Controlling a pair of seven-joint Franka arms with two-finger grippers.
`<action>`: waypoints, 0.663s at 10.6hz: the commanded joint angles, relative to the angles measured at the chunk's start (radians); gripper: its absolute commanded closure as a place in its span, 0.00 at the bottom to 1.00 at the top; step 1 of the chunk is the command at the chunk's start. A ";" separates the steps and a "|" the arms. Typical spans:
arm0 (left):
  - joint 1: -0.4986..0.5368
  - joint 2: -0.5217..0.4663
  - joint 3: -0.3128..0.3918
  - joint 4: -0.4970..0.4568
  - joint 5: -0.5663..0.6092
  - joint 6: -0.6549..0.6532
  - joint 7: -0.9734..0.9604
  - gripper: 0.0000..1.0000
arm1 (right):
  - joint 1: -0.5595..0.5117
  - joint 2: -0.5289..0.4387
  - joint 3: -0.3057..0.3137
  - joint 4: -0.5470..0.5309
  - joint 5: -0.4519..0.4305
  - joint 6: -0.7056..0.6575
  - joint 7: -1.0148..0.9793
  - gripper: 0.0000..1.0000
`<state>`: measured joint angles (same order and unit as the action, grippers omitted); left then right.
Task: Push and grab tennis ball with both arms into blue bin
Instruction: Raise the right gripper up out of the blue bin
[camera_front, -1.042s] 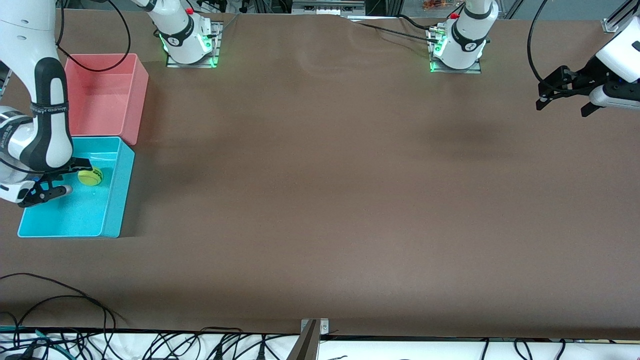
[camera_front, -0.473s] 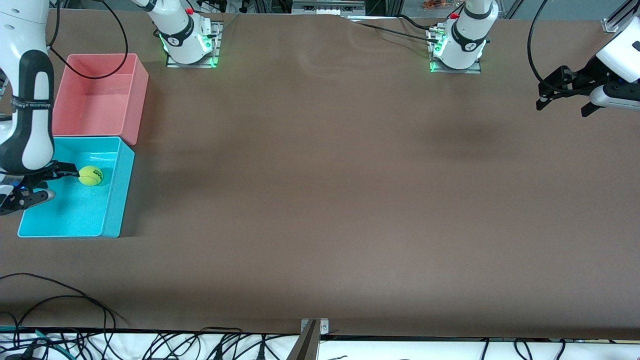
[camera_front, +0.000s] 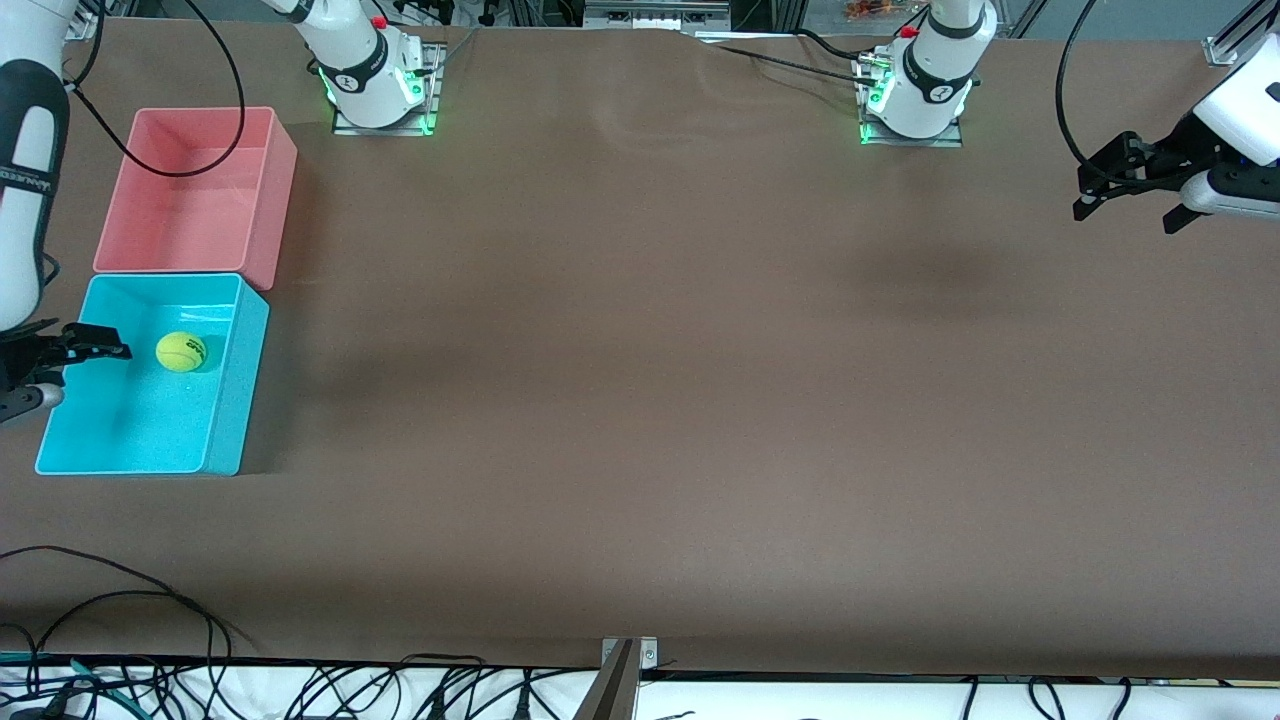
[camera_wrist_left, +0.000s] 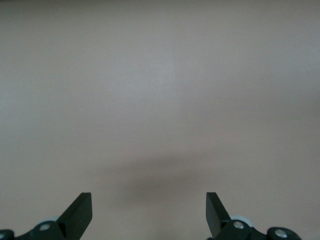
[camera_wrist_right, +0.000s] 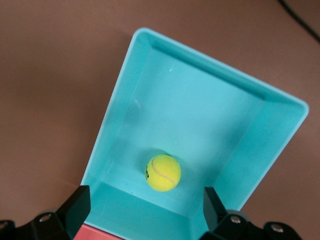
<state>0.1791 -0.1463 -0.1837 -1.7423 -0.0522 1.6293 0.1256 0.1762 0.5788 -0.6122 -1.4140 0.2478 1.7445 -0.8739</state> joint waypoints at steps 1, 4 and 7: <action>0.006 0.017 0.000 0.033 0.009 -0.025 -0.008 0.00 | -0.009 0.000 -0.005 0.117 0.053 -0.039 -0.008 0.00; 0.008 0.019 0.007 0.033 0.012 -0.025 -0.007 0.00 | -0.004 0.000 0.002 0.158 0.070 -0.043 0.053 0.00; 0.010 0.020 0.010 0.033 0.015 -0.025 -0.006 0.00 | -0.017 -0.006 -0.018 0.153 0.057 -0.045 0.056 0.00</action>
<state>0.1839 -0.1406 -0.1719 -1.7423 -0.0522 1.6292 0.1256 0.1754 0.5791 -0.6161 -1.2778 0.2958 1.7245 -0.8231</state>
